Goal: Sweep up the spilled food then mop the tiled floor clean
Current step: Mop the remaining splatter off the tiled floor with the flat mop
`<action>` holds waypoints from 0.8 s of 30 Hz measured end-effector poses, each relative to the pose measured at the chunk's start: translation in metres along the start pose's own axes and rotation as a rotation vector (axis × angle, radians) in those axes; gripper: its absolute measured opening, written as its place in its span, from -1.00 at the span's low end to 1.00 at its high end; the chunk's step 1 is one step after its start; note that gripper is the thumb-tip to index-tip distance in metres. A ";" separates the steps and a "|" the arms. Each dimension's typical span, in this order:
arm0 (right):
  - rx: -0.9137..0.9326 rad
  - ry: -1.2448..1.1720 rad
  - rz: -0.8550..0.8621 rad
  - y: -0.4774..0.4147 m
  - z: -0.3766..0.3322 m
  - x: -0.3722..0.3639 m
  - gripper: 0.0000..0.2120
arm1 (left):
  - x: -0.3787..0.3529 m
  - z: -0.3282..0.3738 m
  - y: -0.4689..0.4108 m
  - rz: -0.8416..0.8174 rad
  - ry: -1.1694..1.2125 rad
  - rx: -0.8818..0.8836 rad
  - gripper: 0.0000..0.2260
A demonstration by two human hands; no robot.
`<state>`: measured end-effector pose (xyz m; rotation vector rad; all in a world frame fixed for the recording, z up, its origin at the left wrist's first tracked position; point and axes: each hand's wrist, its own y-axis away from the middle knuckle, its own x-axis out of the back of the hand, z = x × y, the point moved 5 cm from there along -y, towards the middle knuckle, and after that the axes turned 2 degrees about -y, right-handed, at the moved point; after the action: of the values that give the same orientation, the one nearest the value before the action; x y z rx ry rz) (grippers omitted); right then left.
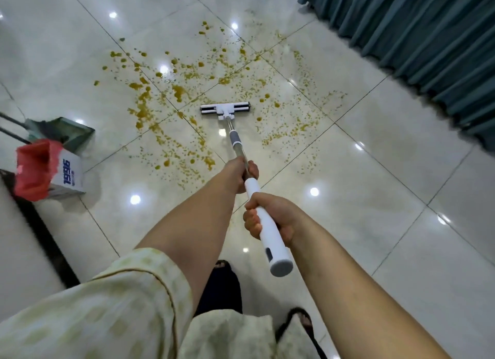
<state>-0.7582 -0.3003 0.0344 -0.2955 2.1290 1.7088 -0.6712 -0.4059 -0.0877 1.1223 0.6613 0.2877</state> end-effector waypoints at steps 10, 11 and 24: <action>0.053 0.065 0.088 -0.146 -0.089 -0.077 -0.90 | 0.029 0.148 -0.102 0.030 -0.115 -0.012 -0.64; 0.059 0.059 0.096 -0.152 -0.088 -0.078 -0.91 | 0.033 0.148 -0.109 0.024 -0.116 0.000 -0.64; -0.040 -0.483 -0.128 -0.111 0.068 -0.069 -0.75 | 0.095 0.027 -0.057 -0.251 0.203 0.059 -0.67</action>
<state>-0.6402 -0.2659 -0.0468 -0.0207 1.6899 1.5591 -0.5870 -0.3999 -0.1637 1.0613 0.9866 0.1684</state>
